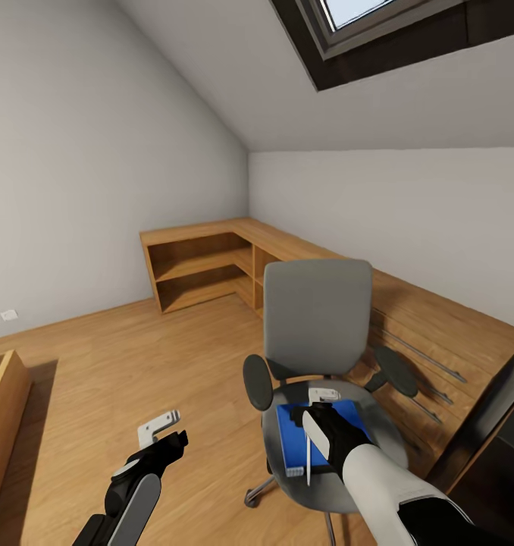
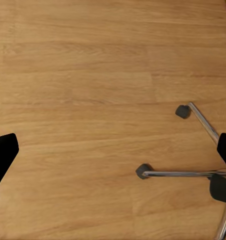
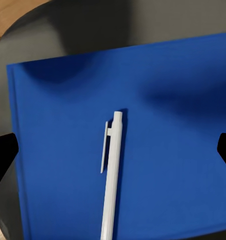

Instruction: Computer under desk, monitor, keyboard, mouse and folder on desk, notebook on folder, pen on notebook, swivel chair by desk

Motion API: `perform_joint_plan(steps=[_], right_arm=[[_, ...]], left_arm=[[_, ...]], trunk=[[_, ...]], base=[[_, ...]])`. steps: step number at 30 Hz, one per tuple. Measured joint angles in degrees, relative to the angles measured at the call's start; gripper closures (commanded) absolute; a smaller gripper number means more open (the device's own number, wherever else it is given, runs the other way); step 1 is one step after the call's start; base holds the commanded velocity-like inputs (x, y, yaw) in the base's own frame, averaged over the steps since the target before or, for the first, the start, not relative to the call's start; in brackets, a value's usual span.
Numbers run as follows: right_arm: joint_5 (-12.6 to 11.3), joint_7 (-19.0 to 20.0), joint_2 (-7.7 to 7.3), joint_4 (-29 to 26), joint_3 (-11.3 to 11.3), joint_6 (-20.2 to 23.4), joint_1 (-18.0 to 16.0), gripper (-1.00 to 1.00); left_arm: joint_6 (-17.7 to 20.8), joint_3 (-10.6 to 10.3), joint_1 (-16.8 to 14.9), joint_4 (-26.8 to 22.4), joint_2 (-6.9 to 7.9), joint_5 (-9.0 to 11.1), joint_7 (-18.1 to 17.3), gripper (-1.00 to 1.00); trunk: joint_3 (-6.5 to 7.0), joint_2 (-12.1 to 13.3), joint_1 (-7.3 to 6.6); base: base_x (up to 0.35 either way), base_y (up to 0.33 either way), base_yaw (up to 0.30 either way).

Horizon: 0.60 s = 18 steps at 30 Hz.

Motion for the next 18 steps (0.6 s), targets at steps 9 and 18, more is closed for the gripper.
perform_joint_plan(steps=[9,18], right_arm=[[0.0,0.0,0.00,0.0,0.0,0.0,0.0,-1.00],[0.1,0.0,0.00,0.0,0.0,0.0,0.0,-1.00]], left_arm=[[0.0,0.0,0.0,0.0,0.00,0.0,0.0,-1.00],[0.0,0.0,0.0,0.0,0.00,0.0,0.0,-1.00]], trunk=[[-1.62,-3.6,1.98],[-2.70,-6.0,3.30]], base=[[0.000,0.000,0.000],[0.000,0.000,0.000]])
